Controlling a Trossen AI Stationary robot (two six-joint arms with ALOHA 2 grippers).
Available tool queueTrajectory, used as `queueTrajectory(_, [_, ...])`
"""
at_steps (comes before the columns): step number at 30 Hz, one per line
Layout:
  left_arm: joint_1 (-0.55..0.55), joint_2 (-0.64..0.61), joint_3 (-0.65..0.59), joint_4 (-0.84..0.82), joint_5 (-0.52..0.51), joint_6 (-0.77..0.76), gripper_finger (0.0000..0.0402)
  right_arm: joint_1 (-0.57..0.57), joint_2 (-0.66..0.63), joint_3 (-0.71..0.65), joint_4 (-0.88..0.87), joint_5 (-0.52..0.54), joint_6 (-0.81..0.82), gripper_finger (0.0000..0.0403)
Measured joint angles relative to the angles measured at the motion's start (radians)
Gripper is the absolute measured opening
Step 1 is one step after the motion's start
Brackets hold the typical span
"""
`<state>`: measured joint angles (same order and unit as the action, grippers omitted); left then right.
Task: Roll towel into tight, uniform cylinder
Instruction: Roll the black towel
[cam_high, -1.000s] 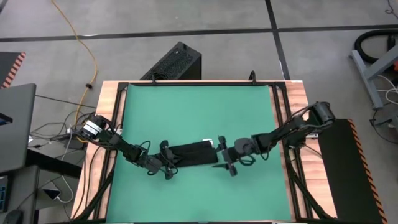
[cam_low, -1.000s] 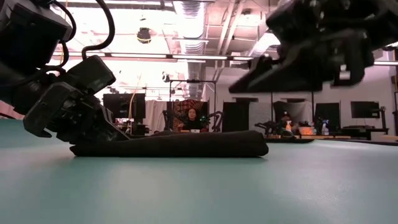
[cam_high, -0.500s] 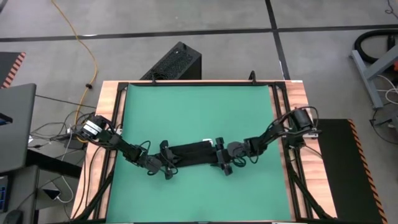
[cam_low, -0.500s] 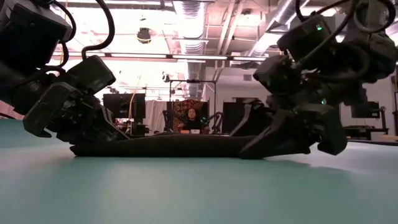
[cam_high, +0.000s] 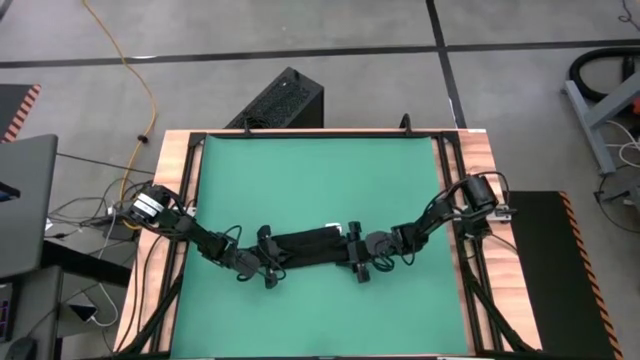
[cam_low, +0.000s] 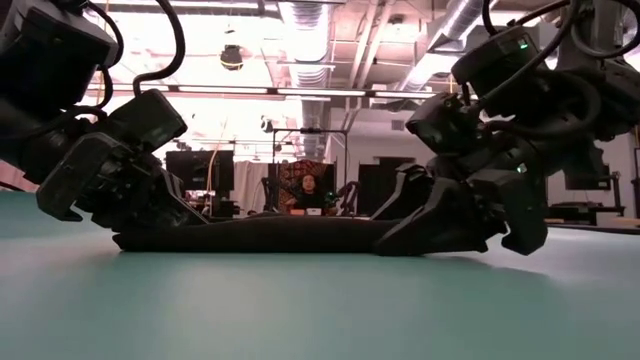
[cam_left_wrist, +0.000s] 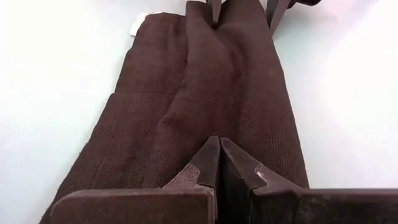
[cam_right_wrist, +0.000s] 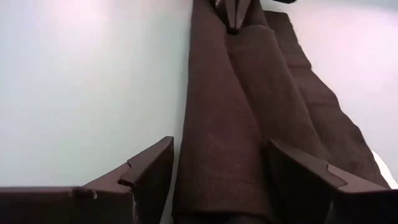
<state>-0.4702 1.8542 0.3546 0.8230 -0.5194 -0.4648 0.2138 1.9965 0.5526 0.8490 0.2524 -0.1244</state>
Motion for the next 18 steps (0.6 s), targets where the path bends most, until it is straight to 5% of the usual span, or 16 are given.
queueTrajectory(5, [0.000,0.000,0.000,0.000,0.001,0.011,0.0000,0.000,0.011,0.001,0.008,0.025,0.047,0.0219])
queueTrajectory(13, [0.001,0.003,0.000,0.049,0.063,0.011,0.0000,0.026,-0.008,-0.002,0.005,0.062,0.181,0.0043])
queueTrajectory(18, [0.000,0.005,0.000,0.099,0.131,0.002,0.0000,0.063,-0.092,-0.006,-0.031,0.004,0.312,0.0033])
